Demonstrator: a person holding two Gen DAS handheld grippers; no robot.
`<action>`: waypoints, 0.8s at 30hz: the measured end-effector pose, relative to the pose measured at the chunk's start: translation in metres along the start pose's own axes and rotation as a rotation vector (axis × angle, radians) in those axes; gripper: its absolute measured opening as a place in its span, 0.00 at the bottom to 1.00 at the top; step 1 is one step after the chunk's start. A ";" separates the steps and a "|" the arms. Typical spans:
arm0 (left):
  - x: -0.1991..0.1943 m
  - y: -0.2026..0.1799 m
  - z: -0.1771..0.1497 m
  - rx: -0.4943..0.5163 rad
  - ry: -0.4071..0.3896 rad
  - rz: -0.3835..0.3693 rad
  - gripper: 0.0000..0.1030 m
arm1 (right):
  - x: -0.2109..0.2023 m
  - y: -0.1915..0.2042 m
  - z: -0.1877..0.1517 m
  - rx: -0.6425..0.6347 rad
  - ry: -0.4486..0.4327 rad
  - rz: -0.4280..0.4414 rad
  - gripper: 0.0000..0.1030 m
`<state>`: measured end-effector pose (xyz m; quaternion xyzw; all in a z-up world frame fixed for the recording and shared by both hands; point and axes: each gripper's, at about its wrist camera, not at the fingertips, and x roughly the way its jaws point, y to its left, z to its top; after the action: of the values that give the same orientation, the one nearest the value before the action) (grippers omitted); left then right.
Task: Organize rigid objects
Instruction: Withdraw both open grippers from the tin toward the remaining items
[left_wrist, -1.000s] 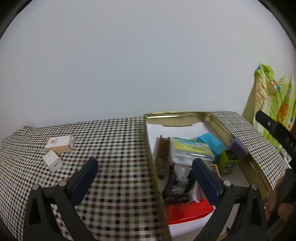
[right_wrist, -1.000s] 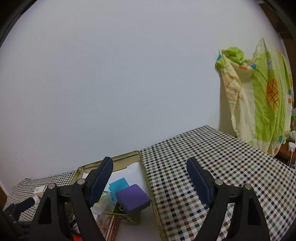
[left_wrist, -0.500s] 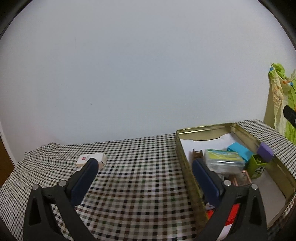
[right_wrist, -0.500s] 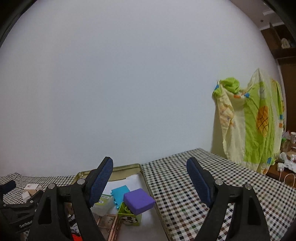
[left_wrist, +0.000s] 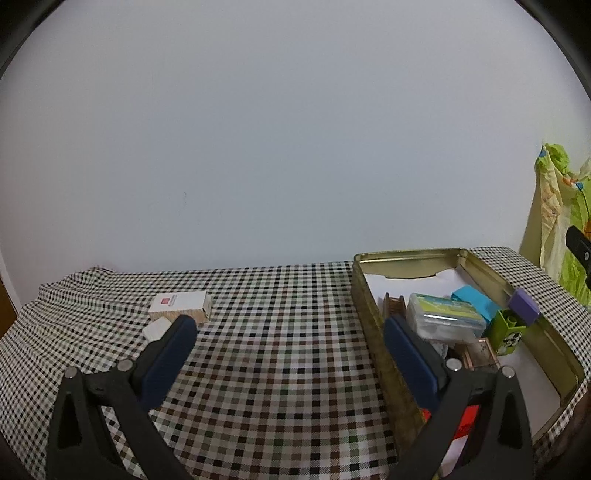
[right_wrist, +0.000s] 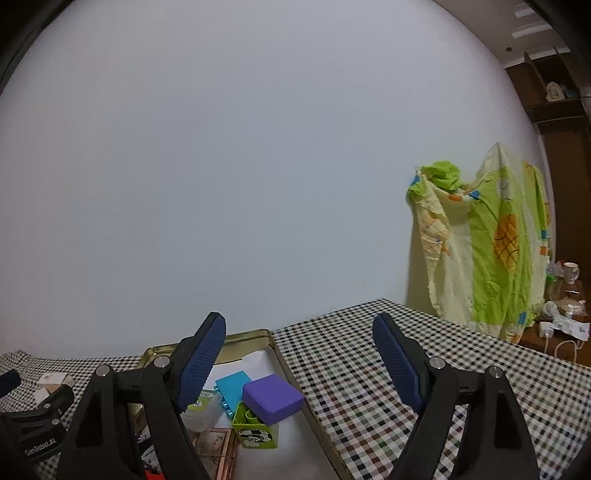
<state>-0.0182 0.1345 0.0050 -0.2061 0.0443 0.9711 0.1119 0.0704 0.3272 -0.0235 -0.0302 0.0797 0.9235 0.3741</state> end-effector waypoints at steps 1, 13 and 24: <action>0.000 0.001 0.000 -0.002 0.003 -0.002 0.99 | -0.001 0.001 -0.001 0.000 -0.002 0.000 0.81; 0.005 0.027 -0.003 -0.041 0.036 -0.002 0.99 | -0.013 0.042 -0.014 0.012 0.007 0.044 0.81; 0.011 0.068 -0.004 -0.067 0.046 0.041 0.99 | -0.023 0.099 -0.021 -0.008 0.001 0.099 0.81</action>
<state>-0.0425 0.0698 -0.0005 -0.2312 0.0184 0.9691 0.0842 0.0184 0.2377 -0.0293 -0.0279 0.0775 0.9411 0.3278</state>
